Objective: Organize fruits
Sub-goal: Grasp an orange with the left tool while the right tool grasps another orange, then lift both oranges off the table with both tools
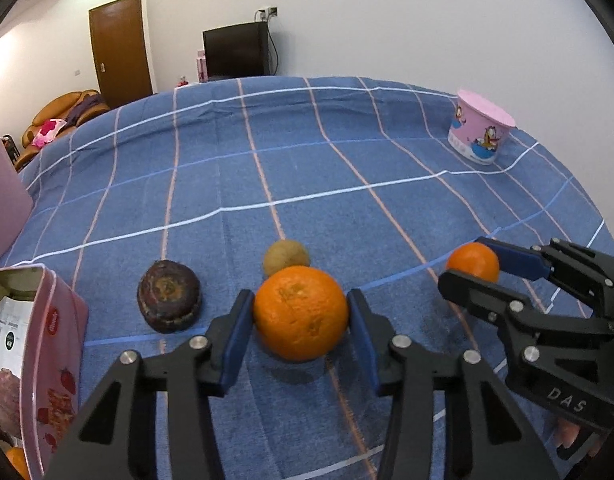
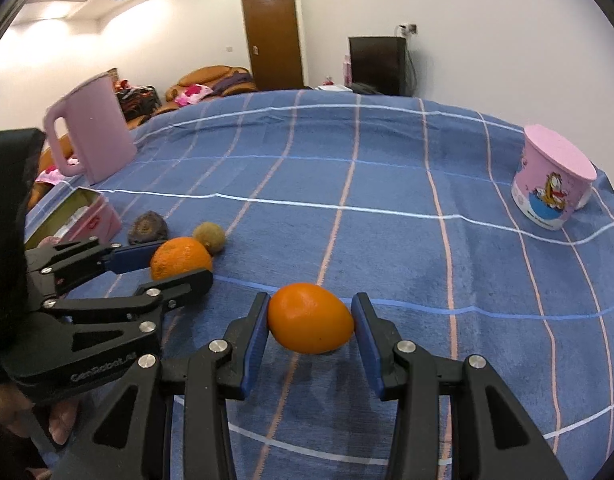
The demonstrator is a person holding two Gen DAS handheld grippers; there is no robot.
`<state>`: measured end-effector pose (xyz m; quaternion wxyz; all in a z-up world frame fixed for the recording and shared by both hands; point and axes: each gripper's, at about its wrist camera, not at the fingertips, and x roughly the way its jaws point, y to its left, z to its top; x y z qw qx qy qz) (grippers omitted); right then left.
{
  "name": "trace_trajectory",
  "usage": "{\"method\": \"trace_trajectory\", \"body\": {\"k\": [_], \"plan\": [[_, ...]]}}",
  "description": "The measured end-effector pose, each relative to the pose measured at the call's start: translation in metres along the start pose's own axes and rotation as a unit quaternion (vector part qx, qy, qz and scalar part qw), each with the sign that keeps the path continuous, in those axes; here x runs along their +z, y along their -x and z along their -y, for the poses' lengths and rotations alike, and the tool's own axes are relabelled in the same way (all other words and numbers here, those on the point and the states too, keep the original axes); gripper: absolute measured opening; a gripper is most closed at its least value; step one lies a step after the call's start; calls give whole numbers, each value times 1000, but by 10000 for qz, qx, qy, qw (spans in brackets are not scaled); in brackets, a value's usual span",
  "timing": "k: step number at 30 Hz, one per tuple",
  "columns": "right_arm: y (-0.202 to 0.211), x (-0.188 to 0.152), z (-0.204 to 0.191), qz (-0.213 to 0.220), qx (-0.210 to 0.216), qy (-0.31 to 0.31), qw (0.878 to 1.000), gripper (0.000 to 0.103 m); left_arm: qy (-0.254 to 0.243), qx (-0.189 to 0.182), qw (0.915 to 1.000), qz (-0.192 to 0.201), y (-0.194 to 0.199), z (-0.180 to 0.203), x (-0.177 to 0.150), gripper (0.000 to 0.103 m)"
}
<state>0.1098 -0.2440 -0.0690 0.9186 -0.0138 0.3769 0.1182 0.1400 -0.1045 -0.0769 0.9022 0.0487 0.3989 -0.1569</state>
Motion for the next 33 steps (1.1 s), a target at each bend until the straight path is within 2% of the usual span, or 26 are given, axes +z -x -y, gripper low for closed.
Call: {"method": "trace_trajectory", "body": {"k": [16,33], "plan": [[17,-4,-7,419,127,151,9989,44,-45,201,9985,506,19,2,-3,49],[32,-6,-10,825,147,230,9962,44,-129,400,9923,1166,44,6,-7,49]]}}
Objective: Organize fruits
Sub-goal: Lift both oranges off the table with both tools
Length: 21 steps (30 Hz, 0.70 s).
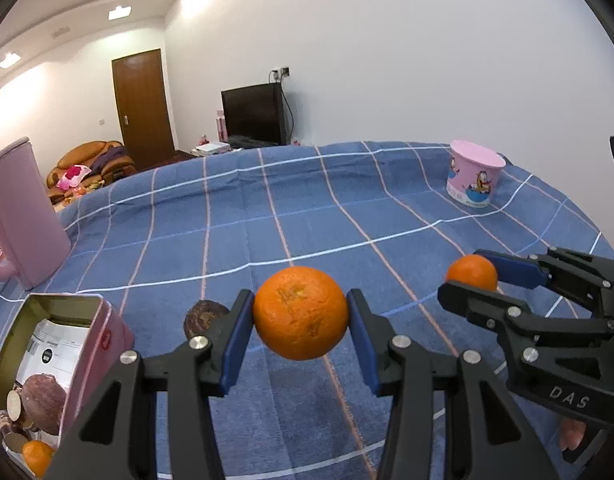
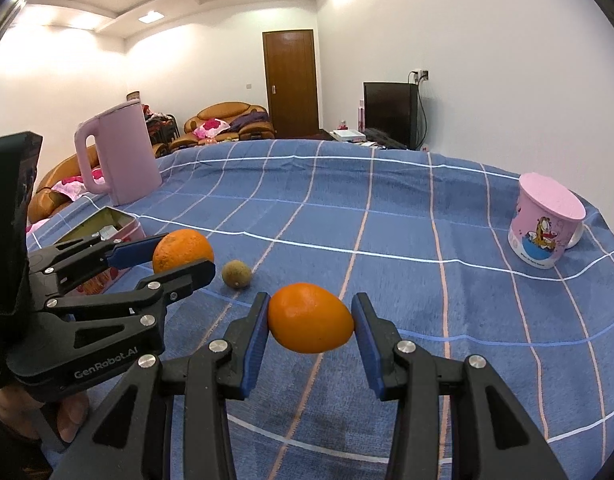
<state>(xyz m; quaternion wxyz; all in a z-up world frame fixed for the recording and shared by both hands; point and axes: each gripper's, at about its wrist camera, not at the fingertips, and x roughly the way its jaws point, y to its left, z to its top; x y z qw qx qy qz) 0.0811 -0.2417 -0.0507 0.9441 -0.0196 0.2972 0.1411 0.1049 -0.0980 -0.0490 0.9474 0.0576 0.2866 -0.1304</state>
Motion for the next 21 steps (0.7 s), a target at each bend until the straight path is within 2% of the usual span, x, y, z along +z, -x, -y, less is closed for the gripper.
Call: {"method": "trace_trajectory", "body": {"k": [21], "plan": [[15,-1,-2,372,-18,64,9993,44,29,192,9993,329,15,-1,-3,49]]}}
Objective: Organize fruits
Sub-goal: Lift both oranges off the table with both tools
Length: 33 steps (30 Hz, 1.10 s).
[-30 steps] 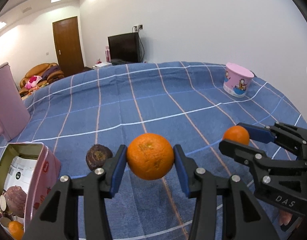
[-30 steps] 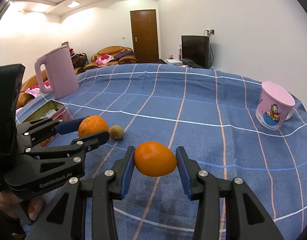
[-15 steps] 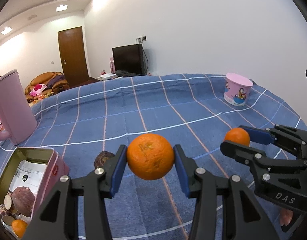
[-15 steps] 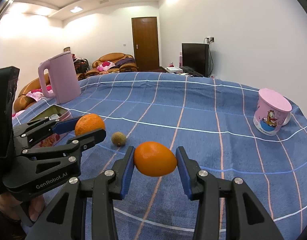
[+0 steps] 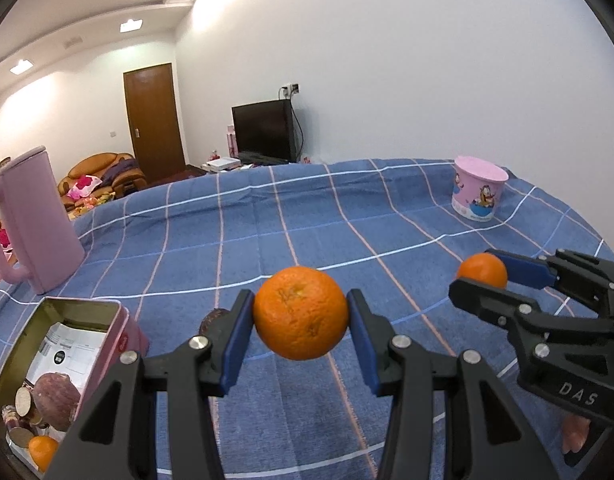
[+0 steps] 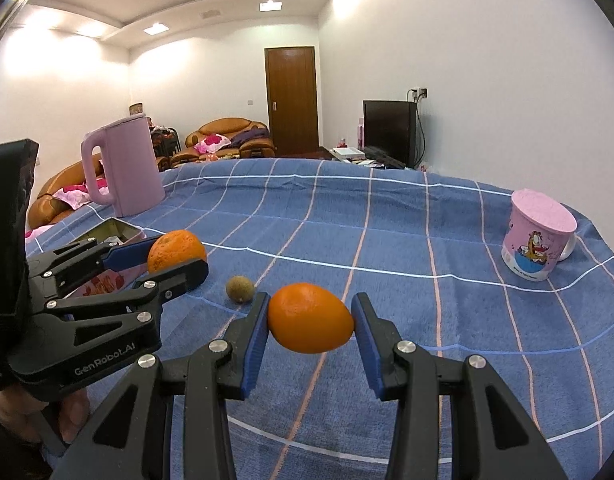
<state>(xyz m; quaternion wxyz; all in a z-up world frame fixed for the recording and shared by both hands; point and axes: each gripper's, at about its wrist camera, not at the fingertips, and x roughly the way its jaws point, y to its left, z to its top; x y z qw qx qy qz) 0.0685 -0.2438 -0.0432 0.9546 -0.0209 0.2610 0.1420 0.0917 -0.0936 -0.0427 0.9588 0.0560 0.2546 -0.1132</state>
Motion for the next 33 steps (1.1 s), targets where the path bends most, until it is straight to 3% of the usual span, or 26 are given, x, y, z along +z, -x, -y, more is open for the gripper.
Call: {"method": "trace_trajectory", "body": {"k": [33], "plan": [[19,-2,-2,477,82,94,9988,44,104,253,9980,566,22,-5,-2,49]]}}
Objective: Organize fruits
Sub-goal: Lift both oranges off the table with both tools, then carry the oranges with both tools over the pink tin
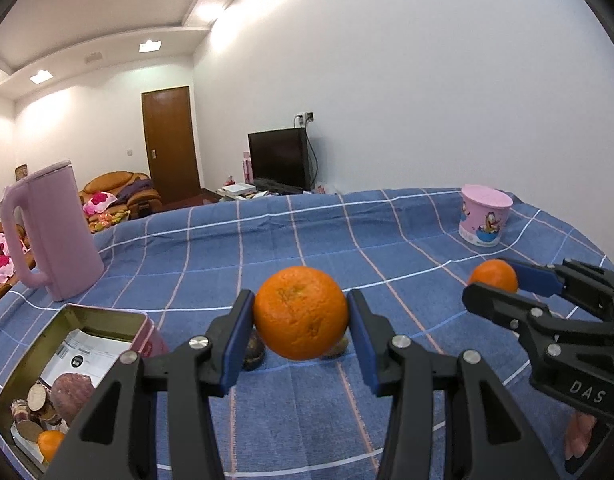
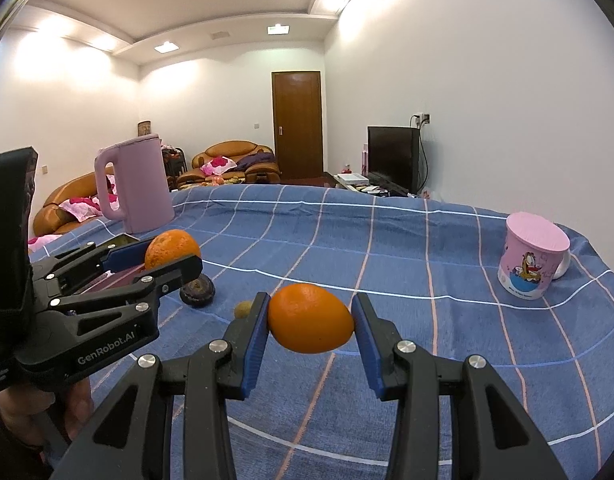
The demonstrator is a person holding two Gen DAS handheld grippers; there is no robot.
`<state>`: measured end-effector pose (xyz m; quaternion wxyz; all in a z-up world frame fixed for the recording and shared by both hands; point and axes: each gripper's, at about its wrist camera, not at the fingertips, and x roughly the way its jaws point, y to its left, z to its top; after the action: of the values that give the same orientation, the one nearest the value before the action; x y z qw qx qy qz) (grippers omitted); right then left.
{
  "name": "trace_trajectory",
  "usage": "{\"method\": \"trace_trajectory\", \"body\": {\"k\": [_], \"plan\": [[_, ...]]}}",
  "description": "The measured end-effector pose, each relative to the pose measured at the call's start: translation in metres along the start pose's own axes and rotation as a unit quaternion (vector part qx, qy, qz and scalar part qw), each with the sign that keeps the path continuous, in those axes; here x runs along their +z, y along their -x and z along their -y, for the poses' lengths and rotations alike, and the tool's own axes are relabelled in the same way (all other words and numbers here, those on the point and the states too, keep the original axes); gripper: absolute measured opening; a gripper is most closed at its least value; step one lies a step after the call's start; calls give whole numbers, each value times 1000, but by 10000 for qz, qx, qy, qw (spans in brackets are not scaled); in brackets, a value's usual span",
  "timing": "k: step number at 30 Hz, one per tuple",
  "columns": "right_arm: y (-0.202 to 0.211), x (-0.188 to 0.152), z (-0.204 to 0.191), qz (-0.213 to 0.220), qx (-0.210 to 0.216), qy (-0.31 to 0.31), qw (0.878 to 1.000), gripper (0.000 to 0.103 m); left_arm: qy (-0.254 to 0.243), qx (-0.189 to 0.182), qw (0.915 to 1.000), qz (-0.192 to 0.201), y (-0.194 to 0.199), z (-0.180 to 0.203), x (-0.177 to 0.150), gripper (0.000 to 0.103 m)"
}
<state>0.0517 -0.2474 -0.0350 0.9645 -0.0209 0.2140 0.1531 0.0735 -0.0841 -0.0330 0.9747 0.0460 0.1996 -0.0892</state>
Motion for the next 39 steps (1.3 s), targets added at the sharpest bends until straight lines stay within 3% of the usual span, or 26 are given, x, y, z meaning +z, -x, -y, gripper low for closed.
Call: {"method": "trace_trajectory", "body": {"k": [19,29,39], "plan": [[15,0,-2,408,76,63,9991,44,53,251,9992,296,14,-2,-1,49],[12,1,-5,335,44,120,9994,44,68,388,9990,192,22,-9,-5,49],[4,6,-28,270,345,192,9989,44,244,613,9977,139,37,-42,-3,49]]}}
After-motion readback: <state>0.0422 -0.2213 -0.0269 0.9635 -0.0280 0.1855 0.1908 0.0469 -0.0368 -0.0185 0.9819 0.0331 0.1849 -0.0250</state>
